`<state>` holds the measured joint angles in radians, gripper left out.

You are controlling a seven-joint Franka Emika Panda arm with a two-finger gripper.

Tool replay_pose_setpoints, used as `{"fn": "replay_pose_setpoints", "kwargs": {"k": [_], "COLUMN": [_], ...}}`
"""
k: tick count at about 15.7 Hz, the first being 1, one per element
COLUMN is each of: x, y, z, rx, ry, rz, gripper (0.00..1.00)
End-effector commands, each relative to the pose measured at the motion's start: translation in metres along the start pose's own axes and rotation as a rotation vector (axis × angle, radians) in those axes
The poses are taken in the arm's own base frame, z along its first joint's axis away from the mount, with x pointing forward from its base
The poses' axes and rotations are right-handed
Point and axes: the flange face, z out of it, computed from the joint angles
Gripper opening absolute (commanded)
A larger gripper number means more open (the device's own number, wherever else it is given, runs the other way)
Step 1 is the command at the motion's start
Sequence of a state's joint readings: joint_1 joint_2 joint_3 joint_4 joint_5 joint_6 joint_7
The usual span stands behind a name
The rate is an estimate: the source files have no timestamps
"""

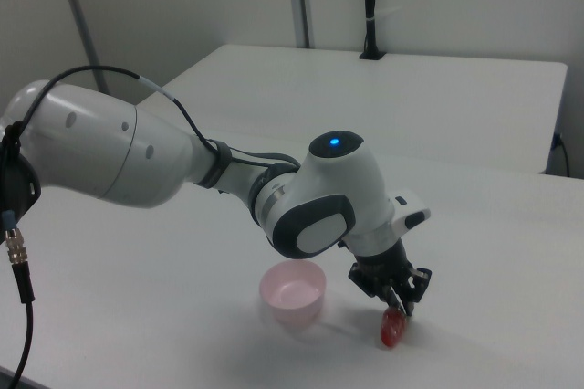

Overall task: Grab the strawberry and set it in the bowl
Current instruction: 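Close the gripper around the red strawberry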

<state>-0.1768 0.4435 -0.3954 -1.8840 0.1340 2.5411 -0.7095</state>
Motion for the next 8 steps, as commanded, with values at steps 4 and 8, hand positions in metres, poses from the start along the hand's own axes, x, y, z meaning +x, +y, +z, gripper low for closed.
{"fn": "replay_pose_setpoints", "kwargs": {"k": [4, 8], "x": [-0.013, -0.024], "y": [0.012, 0.009], "z": [-0.022, -0.018], "rx": [0.014, 0.047], "ry": [0.025, -0.010], "rz": [0.048, 0.061], "gripper": [0.92, 1.00]}}
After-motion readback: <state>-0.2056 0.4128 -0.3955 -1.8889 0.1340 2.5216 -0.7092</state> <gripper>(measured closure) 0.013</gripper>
